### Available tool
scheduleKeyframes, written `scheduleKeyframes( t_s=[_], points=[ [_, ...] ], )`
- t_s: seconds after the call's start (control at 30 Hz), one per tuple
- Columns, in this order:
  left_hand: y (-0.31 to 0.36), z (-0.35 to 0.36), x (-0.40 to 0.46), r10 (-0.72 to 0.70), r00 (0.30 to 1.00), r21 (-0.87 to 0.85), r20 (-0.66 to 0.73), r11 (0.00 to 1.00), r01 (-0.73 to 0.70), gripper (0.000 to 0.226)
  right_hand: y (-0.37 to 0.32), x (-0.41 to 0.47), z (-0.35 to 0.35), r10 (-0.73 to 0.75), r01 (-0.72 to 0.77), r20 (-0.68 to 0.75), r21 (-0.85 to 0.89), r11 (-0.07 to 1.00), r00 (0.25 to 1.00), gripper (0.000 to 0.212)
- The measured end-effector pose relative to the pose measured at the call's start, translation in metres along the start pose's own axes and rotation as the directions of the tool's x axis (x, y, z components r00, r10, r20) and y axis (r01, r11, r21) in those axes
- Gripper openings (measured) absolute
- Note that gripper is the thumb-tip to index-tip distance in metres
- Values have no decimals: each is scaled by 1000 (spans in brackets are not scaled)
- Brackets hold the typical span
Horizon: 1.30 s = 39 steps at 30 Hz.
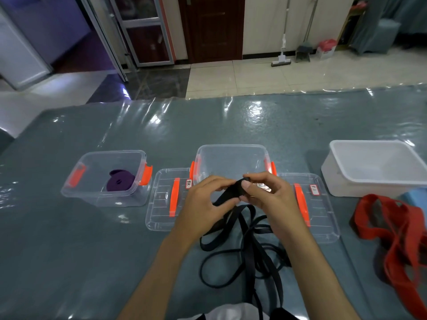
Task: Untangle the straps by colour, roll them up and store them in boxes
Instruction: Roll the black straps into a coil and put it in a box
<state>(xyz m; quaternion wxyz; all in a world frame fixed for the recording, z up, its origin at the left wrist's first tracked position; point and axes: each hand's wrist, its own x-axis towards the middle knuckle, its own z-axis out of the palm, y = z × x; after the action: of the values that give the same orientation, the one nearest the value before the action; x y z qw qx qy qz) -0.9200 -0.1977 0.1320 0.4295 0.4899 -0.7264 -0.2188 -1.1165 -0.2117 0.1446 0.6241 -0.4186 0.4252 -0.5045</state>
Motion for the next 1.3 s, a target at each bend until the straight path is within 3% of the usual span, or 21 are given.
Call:
scheduleKeyframes(
  t_s=[0.1,0.17,0.3,0.4,0.57,0.7,0.8,0.93,1.1,1.3],
  points=[
    [-4,-3,3,-67,998,-114,-7,991,66,38,-1,6,1,180,-176,0,211,961,984,25],
    [-3,-2,6,-126,990,-240,-62,965,108,35,0,9,2,239,-229,-12,246,942,971,31],
    [-4,5,10,-104,973,-294,-207,955,40,22,3,9,9,247,-248,19,120,961,969,28],
    [-5,15,11,-162,945,-339,-285,939,59,16,2,8,16,231,-232,24,104,967,973,28],
    [-9,27,8,-147,965,-340,-217,938,66,39,5,11,14,200,-196,-23,121,973,979,32],
    [-8,29,5,-165,961,-328,-222,941,85,39,3,14,11,183,-184,-36,-23,983,982,25],
    [-6,26,5,-146,969,-296,-201,952,82,39,2,17,7,115,-119,-42,-112,987,992,16],
    [-1,21,6,-110,981,-257,-161,964,66,41,-2,17,-1,-125,132,55,-145,981,991,24],
    [1,12,9,-55,995,-287,-78,957,31,39,-9,12,-3,-173,186,94,-159,970,980,22],
    [15,7,9,-160,986,-410,-54,904,125,36,-6,3,-1,-252,257,82,-65,964,964,26]
  ],
)
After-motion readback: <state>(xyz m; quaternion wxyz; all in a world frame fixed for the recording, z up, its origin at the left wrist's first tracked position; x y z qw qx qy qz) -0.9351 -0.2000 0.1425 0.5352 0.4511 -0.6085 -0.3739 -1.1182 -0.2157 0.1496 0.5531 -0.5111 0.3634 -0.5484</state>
